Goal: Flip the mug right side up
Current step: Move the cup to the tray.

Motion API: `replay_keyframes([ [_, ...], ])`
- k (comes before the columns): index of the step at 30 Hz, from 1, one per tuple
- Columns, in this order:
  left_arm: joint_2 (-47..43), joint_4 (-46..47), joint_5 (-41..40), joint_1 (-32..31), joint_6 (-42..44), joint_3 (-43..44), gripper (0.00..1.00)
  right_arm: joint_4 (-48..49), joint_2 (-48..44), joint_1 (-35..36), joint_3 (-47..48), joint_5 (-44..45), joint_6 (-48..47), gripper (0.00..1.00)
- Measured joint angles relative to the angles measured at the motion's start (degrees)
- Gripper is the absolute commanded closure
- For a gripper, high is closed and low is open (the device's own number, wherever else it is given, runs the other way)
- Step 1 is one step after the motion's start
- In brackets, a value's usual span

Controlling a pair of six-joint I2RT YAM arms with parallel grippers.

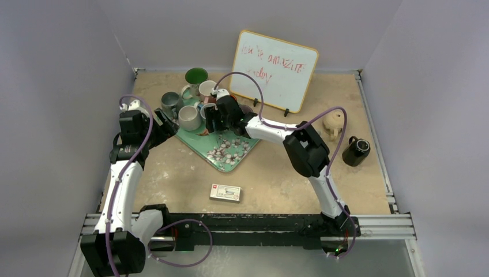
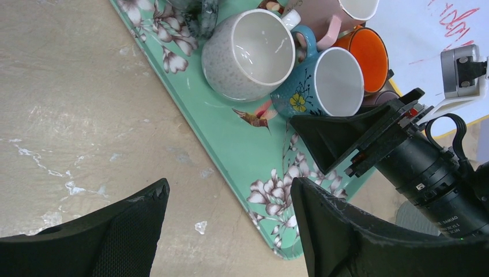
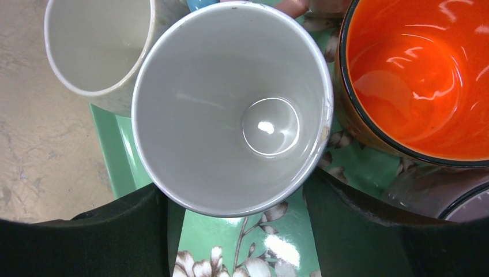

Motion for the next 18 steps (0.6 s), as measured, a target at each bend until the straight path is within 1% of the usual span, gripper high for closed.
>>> replay_keyframes([
  [5, -0.42, -0.28, -0.07, 0.0, 0.02, 0.0, 0.25, -0.11, 0.0, 0.0, 0.22, 0.0, 0.0, 0.28],
  [10, -3.02, -0.5, -0.17, 0.0, 0.07, -0.31, 0.25, -1.25, 0.66, -0.02, 2.19, 0.0, 0.31, 0.3],
  [14, -6.19, -1.03, -0.15, 0.0, 0.11, -1.64, 0.25, -0.9, 1.92, 0.0, 3.32, -0.02, 0.79, 0.3],
  [18, -6.82, -1.7, -0.11, 0.0, 0.5, -1.75, 0.25, -0.79, 2.58, 0.0, 3.69, -0.02, 1.46, 0.28],
])
